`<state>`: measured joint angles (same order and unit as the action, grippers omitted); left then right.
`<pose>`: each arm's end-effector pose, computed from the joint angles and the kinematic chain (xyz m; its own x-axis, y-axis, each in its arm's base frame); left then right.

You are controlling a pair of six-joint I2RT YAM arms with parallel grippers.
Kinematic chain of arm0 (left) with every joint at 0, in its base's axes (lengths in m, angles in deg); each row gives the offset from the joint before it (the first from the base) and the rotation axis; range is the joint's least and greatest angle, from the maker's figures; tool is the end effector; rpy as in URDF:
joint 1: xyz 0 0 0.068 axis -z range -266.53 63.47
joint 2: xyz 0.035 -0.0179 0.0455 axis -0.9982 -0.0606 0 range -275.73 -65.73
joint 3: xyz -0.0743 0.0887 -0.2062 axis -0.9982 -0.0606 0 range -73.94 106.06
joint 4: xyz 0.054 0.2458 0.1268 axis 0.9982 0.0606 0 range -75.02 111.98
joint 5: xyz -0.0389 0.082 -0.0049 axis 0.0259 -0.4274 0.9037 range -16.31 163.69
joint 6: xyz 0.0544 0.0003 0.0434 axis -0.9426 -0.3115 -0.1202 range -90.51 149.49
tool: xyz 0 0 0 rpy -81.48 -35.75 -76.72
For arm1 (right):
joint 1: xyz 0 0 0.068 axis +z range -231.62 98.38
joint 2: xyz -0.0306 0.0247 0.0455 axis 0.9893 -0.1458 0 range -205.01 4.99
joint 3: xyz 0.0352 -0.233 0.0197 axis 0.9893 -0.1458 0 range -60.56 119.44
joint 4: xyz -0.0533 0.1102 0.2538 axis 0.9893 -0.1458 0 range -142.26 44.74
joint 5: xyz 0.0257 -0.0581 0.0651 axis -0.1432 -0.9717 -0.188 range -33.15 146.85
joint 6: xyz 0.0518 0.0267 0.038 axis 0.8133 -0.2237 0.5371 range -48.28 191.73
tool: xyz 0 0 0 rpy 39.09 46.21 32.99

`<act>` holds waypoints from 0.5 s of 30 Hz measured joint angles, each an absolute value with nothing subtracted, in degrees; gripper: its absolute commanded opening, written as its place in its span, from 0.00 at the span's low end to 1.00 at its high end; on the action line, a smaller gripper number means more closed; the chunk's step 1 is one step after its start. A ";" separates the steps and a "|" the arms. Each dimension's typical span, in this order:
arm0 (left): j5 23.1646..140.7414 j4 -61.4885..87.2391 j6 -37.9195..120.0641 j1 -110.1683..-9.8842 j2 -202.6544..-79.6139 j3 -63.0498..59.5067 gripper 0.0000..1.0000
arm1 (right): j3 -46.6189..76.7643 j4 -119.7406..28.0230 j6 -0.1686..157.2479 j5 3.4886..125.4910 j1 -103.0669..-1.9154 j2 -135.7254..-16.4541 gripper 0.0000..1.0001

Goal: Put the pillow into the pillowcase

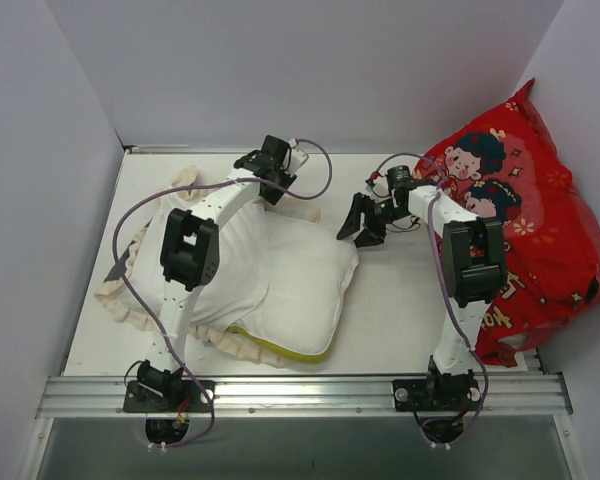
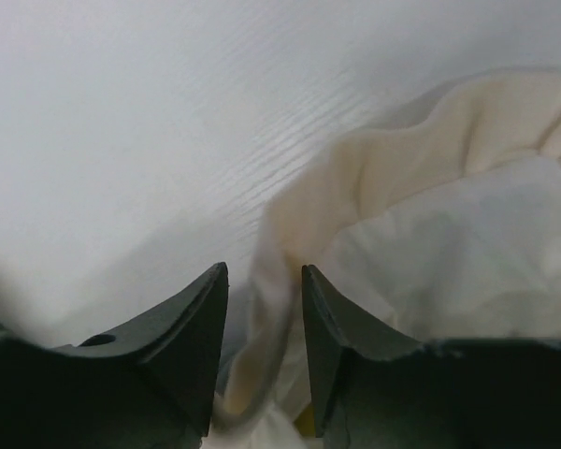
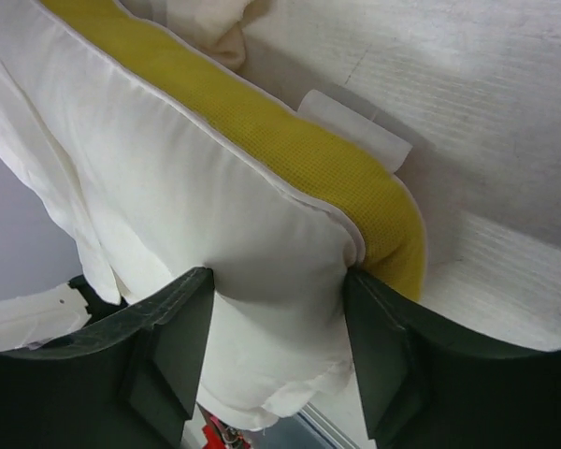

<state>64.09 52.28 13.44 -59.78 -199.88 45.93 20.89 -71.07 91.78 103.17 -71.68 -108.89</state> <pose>0.4788 -0.2307 0.1665 -0.5753 0.5952 -0.5610 0.5309 0.7935 0.2974 0.4148 0.1142 0.1319 -0.9561 0.0729 -0.2837 -0.1771 0.6277 0.7581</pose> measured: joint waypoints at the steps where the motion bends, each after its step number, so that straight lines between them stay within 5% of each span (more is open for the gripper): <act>1: 65.24 53.61 13.31 -59.81 -201.03 47.25 0.45 | 20.82 -71.11 91.89 103.42 -71.64 -108.92 0.44; 4: 70.36 57.26 13.88 -59.87 -202.61 48.78 0.36 | 20.82 -71.20 92.02 104.03 -71.66 -108.92 0.26; 5: 72.19 58.42 14.05 -59.87 -202.59 48.78 0.14 | 20.82 -71.17 92.02 104.22 -71.66 -108.92 0.22; 7: 75.36 59.60 14.58 -59.85 -202.56 48.78 0.00 | 20.82 -71.15 92.43 104.68 -71.60 -108.92 0.08; 9: 79.01 60.76 14.75 -59.85 -202.56 48.82 0.00 | 20.80 -70.87 92.92 105.23 -71.40 -108.92 0.00; 15: 87.98 63.42 19.08 -59.37 -202.56 54.17 0.00 | 20.50 -69.05 95.32 105.64 -70.42 -108.94 0.00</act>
